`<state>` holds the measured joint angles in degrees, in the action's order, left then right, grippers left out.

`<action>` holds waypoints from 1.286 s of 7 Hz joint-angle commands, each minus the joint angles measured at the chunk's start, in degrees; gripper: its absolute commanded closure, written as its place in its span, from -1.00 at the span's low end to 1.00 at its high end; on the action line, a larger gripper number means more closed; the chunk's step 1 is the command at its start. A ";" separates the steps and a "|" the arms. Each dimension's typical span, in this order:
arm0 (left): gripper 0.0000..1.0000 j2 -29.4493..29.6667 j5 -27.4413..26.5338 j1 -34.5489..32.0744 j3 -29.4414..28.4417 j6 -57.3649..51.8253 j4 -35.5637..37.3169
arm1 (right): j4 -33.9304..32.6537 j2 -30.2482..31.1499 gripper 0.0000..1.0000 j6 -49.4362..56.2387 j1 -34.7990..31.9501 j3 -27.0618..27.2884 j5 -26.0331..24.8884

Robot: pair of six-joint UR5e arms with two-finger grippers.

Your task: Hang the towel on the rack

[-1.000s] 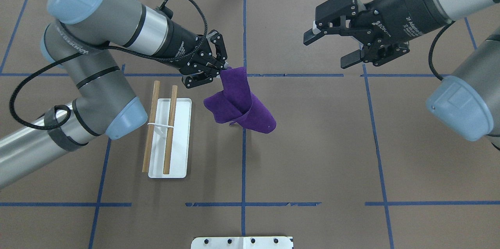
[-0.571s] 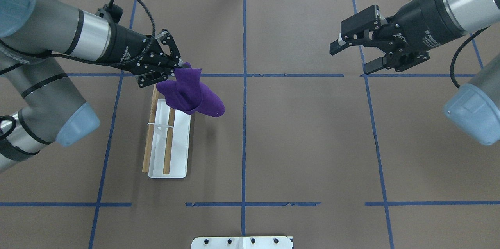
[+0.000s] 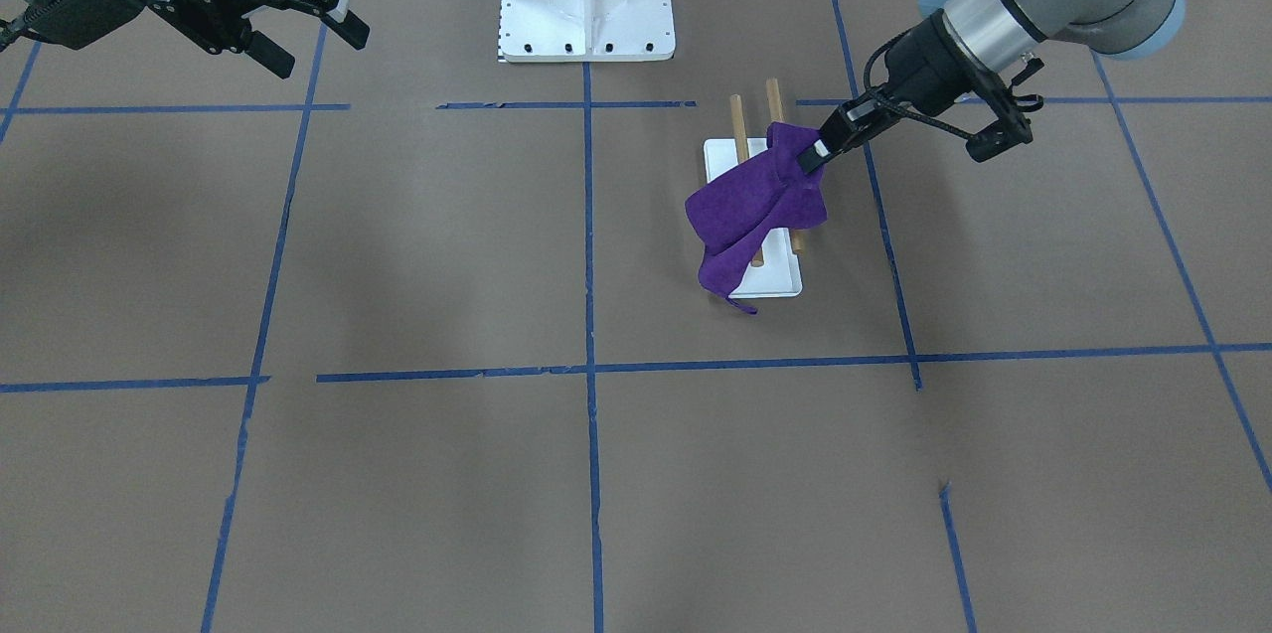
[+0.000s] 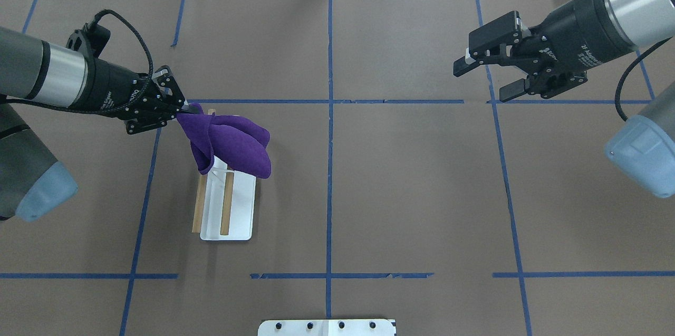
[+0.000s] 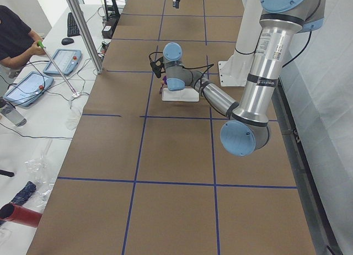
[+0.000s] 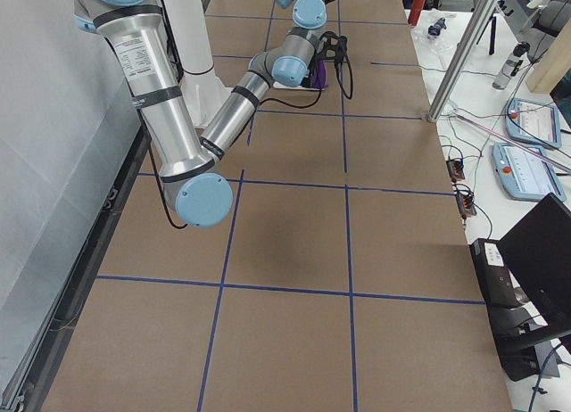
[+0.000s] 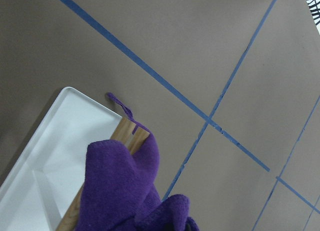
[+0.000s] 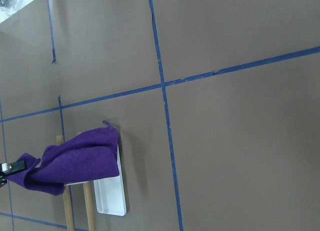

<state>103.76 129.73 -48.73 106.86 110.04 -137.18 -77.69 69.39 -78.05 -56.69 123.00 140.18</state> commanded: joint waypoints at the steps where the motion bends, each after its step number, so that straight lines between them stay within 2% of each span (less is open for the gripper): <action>1: 1.00 -2.41 0.08 -0.75 0.19 -2.97 -0.02 | 0.00 0.05 -1.00 0.01 -0.70 0.04 0.18; 3: 1.00 -5.30 0.09 -2.67 0.28 -7.45 -0.02 | 0.00 0.48 -1.00 0.01 -0.97 0.65 0.10; 5: 1.00 -5.41 0.09 -2.77 -0.25 -7.91 -0.02 | 0.00 0.49 -1.00 0.01 -0.97 1.01 0.10; 6: 0.68 -5.32 -0.09 -2.60 -0.77 -7.91 -0.02 | 0.00 0.49 -1.00 0.01 -1.05 0.92 0.10; 7: -0.08 -5.40 -0.26 -2.51 -1.21 -8.00 -0.02 | 0.00 0.49 -1.00 0.01 -0.97 0.92 0.10; 8: -0.99 -5.41 -0.61 -2.51 -2.17 -7.92 -0.02 | 0.00 0.40 -1.00 0.01 -0.97 0.92 0.10; 9: -1.00 -5.41 -0.62 -2.60 -2.97 -8.00 -0.02 | 0.00 0.40 -1.00 0.01 -0.97 0.84 0.10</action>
<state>98.36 129.24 -51.28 104.86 102.09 -137.20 -77.70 69.82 -78.05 -57.67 123.92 140.27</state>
